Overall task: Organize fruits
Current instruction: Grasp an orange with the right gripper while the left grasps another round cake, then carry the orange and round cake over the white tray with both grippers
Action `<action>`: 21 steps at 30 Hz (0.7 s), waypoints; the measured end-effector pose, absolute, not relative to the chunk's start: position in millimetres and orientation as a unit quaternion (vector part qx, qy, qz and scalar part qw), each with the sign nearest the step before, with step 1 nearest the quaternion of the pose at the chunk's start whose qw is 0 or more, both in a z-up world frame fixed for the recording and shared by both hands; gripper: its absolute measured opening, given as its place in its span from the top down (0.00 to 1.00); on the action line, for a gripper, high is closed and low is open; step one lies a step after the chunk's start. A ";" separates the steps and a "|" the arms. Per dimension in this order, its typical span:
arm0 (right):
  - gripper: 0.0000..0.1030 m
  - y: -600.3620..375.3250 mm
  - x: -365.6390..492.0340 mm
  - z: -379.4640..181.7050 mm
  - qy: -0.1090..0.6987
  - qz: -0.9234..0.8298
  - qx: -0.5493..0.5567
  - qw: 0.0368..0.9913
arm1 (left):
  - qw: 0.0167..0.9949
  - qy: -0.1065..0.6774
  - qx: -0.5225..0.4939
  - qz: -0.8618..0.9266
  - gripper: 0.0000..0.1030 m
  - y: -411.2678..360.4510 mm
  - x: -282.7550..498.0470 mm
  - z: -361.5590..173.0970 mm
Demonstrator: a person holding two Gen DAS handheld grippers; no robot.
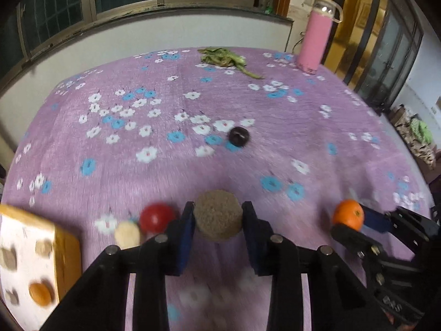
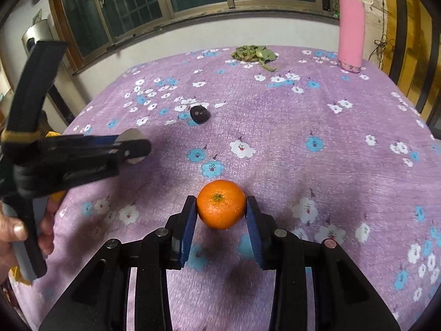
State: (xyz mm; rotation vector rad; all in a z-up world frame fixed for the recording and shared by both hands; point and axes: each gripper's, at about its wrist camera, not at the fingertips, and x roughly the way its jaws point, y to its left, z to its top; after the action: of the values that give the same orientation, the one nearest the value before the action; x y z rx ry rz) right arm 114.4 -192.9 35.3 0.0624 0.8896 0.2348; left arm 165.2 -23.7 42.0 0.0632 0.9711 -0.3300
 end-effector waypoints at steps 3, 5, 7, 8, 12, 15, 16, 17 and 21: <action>0.66 -192.6 98.5 43.3 0.425 0.106 0.026 0.898 | 0.870 0.462 0.018 -0.172 0.65 -18.9 136.5 48.4; 0.66 -192.7 87.1 46.9 0.423 0.102 0.025 0.900 | 0.870 0.461 0.024 -0.176 0.65 -18.6 116.6 50.2; 0.66 -192.9 75.8 49.0 0.424 0.096 0.024 0.900 | 0.868 0.461 0.021 -0.182 0.65 -16.7 99.2 51.1; 0.66 -193.1 66.7 49.6 0.425 0.094 0.026 0.900 | 0.868 0.461 0.017 -0.184 0.65 -15.1 89.9 51.6; 0.66 -190.6 39.7 46.9 0.434 0.084 0.022 0.897 | 0.866 0.462 0.002 -0.191 0.65 -8.0 63.3 53.5; 0.66 -185.9 21.3 43.2 0.443 0.081 0.019 0.893 | 0.864 0.464 -0.007 -0.195 0.65 -0.2 47.8 54.8; 0.66 -183.4 15.7 41.6 0.446 0.079 0.018 0.891 | 0.864 0.464 -0.010 -0.195 0.65 3.0 44.2 55.3; 0.66 -180.5 11.1 40.3 0.449 0.079 0.017 0.890 | 0.864 0.464 -0.013 -0.194 0.65 6.8 41.1 56.2; 0.66 -163.6 -0.4 38.8 0.455 0.083 0.017 0.887 | 0.869 0.458 -0.025 -0.186 0.65 25.5 26.5 62.6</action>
State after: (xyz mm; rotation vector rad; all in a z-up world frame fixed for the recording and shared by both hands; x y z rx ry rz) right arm -0.4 -163.6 38.8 0.0350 0.9453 0.1728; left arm 26.5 25.5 62.6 -0.0514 0.9573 -0.3894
